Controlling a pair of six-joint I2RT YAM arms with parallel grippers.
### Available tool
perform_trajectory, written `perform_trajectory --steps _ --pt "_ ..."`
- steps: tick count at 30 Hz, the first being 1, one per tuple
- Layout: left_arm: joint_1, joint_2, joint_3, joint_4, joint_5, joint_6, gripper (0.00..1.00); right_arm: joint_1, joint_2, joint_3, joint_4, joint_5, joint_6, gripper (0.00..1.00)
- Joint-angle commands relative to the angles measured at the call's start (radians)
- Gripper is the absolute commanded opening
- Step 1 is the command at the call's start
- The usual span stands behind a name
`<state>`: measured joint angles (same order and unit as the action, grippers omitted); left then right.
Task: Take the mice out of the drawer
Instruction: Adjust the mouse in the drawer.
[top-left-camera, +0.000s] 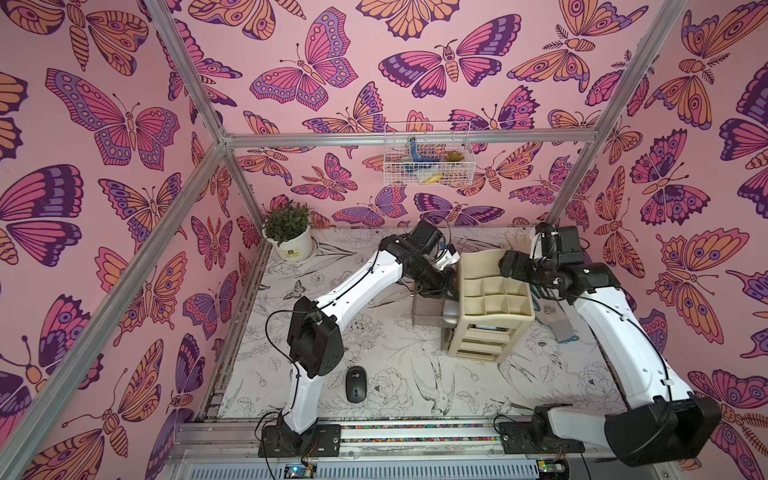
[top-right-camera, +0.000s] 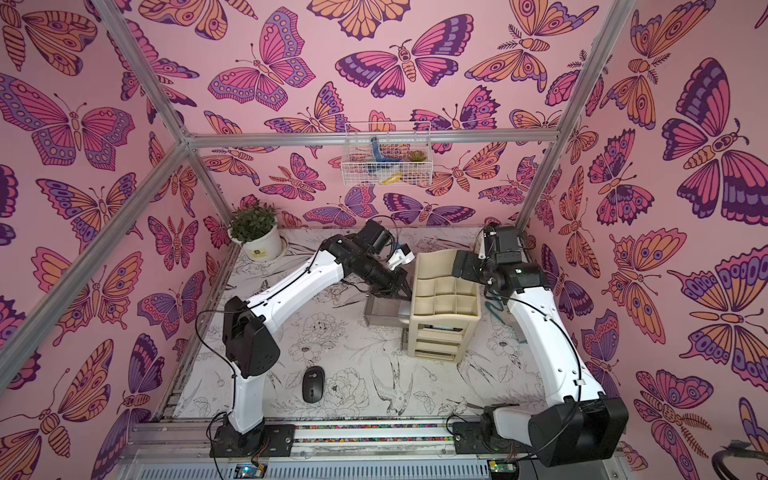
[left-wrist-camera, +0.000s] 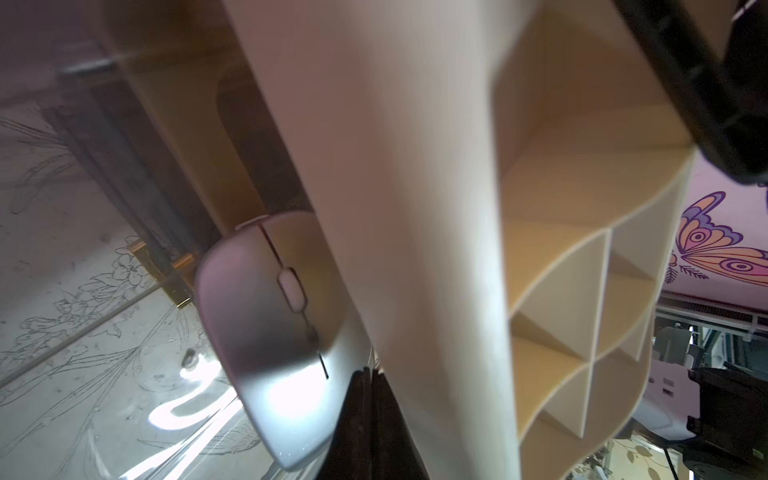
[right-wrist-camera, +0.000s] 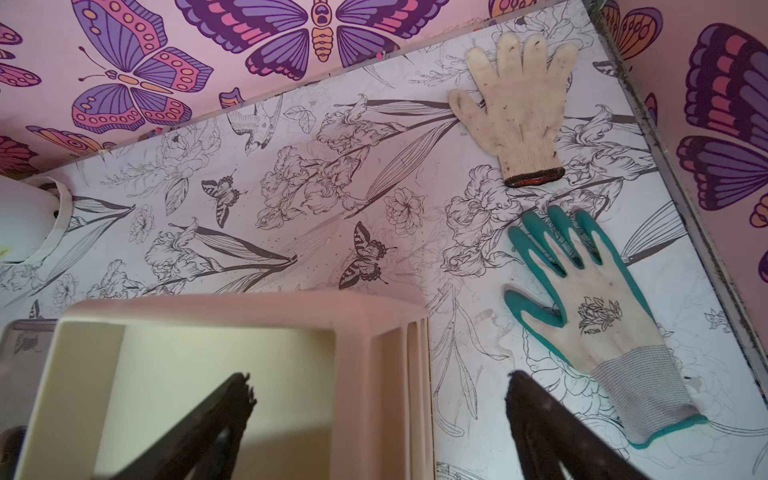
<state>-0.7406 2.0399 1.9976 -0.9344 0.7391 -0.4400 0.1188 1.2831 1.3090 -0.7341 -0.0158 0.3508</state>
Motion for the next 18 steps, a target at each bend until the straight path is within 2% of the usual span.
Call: perform_trajectory --steps 1,11,14,18 --pt "-0.008 0.029 -0.013 0.017 0.048 -0.039 0.0 0.012 0.034 -0.045 -0.095 -0.066 -0.028 0.97" --pt "-0.034 0.072 -0.027 0.035 0.078 -0.064 0.0 0.012 0.047 -0.051 -0.093 -0.086 -0.036 0.97" --pt "-0.035 0.097 -0.031 -0.038 0.014 -0.028 0.0 0.012 0.051 -0.047 -0.094 -0.079 -0.041 0.97" --pt "-0.034 0.104 -0.042 -0.148 -0.138 0.017 0.0 0.012 0.056 -0.041 -0.094 -0.07 -0.048 0.97"
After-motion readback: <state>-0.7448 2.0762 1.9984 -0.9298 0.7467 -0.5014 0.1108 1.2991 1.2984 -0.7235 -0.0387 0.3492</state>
